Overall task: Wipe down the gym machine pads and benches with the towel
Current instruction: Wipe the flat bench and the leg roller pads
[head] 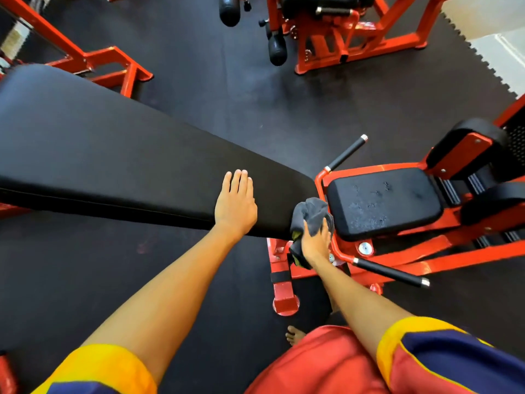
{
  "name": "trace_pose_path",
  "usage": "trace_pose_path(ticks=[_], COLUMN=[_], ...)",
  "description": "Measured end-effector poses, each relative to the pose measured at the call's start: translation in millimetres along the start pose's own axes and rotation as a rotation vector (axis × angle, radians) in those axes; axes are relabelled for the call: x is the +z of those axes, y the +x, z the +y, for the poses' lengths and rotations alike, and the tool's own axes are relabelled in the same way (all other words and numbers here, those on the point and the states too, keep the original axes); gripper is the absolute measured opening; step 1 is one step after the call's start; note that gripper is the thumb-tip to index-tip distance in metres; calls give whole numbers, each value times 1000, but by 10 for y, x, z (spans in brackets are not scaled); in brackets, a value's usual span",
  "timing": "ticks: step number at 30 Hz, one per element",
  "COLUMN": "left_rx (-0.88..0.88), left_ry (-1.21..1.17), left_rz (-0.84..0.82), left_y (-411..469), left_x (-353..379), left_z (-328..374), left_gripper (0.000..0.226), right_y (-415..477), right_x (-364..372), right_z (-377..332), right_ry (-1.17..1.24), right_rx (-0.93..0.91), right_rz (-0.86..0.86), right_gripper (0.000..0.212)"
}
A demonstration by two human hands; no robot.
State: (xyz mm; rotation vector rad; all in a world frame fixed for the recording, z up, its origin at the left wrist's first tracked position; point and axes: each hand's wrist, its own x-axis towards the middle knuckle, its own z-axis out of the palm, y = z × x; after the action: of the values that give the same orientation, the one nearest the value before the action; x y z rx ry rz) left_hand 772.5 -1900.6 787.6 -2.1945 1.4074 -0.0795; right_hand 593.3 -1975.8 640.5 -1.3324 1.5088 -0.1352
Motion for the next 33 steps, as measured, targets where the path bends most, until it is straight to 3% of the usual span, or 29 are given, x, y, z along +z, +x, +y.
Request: trace_pose_path(ticks=[2, 6, 11, 13, 17, 21, 27, 33], left_rx=[-3, -8, -2, 2, 7, 13, 8, 3], left_ry=[-8, 10, 10, 2, 7, 9, 2, -11], left_rz=[4, 5, 24, 30, 33, 37, 49, 57], left_y=[1, 19, 11, 3, -1, -9, 3, -6], left_x=[-8, -2, 10, 3, -3, -5, 5, 20], left_z=[11, 23, 23, 22, 16, 18, 27, 38], left_gripper=[62, 62, 62, 62, 60, 60, 60, 60], right_y=[-84, -554, -642, -504, -106, 60, -597, -118], right_x=[134, 540, 718, 689, 577, 397, 769, 468], right_z=[-300, -739, -547, -471, -397, -425, -615, -466], right_ry=[106, 188, 328, 403, 540, 608, 516, 331], right_rx=[21, -134, -234, -181, 118, 321, 69, 83], right_rz=[45, 76, 219, 308, 467, 411, 293, 258], right_gripper=[76, 75, 70, 66, 66, 68, 78, 67])
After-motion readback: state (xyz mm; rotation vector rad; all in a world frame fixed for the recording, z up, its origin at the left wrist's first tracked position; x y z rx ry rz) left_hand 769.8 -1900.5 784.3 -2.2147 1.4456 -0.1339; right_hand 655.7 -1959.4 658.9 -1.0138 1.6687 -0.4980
